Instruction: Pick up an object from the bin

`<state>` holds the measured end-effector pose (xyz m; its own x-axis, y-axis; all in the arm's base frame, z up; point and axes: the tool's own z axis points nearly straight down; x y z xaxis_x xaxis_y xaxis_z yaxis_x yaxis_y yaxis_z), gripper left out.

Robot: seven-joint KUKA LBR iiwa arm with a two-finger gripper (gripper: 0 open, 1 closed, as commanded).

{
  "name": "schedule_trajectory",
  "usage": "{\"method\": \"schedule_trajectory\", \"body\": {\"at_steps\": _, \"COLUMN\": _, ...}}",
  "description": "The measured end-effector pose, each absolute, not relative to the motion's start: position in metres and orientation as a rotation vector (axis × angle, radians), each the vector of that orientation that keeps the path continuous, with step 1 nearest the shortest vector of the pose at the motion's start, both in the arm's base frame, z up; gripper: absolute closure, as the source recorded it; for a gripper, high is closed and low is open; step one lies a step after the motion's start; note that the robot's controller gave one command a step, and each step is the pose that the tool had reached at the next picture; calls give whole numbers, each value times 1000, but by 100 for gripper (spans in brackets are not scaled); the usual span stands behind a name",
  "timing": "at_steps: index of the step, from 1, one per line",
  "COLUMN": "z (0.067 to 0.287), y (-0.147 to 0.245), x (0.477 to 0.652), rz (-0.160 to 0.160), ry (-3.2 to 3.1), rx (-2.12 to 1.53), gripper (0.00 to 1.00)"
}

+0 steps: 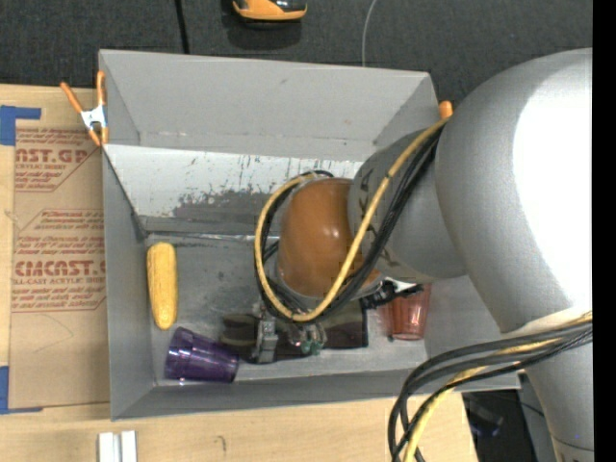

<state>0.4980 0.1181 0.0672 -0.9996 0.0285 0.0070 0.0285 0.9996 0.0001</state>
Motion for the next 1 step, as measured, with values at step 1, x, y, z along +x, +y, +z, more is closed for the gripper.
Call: {"method": "schedule_trajectory", "body": {"at_steps": 1, "z": 88, "y": 118, "x": 497, "rz": 1, "ry": -3133, "rx": -46, "gripper": 100}}
